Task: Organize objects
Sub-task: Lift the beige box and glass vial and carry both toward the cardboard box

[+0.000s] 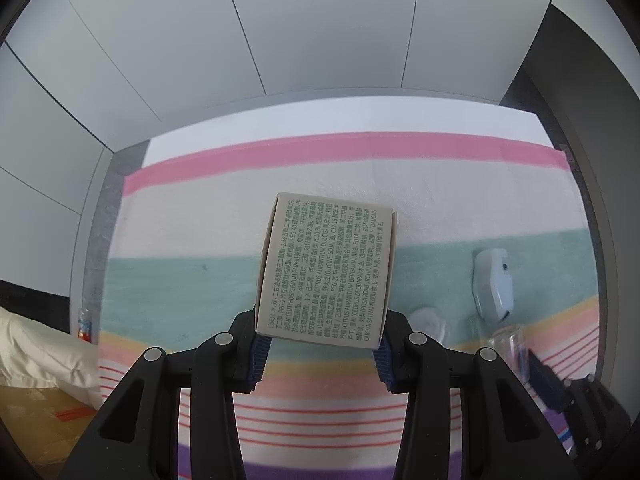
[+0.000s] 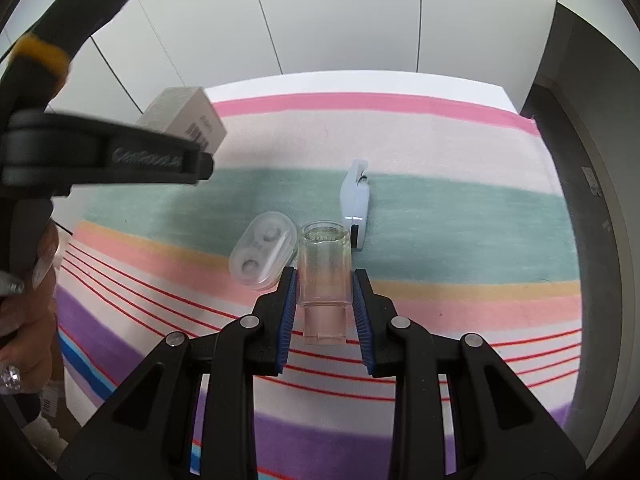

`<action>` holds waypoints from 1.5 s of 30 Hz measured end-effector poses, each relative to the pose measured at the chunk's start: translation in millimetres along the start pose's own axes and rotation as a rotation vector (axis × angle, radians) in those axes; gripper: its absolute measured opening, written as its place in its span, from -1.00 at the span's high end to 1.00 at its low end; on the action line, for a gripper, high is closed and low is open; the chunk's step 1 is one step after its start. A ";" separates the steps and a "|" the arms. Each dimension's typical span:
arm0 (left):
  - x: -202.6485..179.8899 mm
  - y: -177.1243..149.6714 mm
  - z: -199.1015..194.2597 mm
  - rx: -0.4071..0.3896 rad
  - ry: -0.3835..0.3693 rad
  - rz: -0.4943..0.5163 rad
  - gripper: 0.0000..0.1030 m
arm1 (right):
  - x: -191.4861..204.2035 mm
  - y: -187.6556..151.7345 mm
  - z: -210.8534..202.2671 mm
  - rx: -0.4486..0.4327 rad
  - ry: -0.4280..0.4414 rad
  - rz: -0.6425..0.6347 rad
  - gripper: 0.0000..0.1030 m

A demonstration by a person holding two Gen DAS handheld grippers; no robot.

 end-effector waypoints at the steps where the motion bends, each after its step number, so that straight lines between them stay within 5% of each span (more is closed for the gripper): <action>1: 3.9 -0.9 -4.6 -0.006 0.006 0.003 0.14 | 0.4 0.8 -3.5 -0.003 -0.002 0.005 0.45; 7: 13.0 4.3 -41.5 -0.077 0.039 0.027 0.14 | 15.2 -3.1 -34.9 -0.024 -0.020 0.027 0.45; 12: 29.5 4.0 -78.3 -0.114 0.058 0.008 0.14 | 25.4 25.1 -63.5 -0.045 -0.021 0.026 0.45; 27: 85.3 -36.7 -176.8 -0.188 0.059 -0.059 0.14 | 79.0 29.8 -157.0 -0.110 -0.023 -0.037 0.45; 38: 150.3 -90.3 -198.8 -0.180 0.079 -0.143 0.14 | 126.2 13.6 -173.5 -0.082 -0.013 -0.102 0.45; 45: 220.5 -135.7 -195.9 -0.146 0.102 -0.243 0.14 | 198.8 9.1 -167.4 -0.074 0.042 -0.192 0.45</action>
Point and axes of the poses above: each gripper's, at about its wrist camera, not at the fingertips, and z roughly the way its jaws point, x to its left, y to its top, the point moved 8 cm from there along z, roughly the way its jaws point, and after that the axes turned 10 degrees about y, right-handed, at the moved point
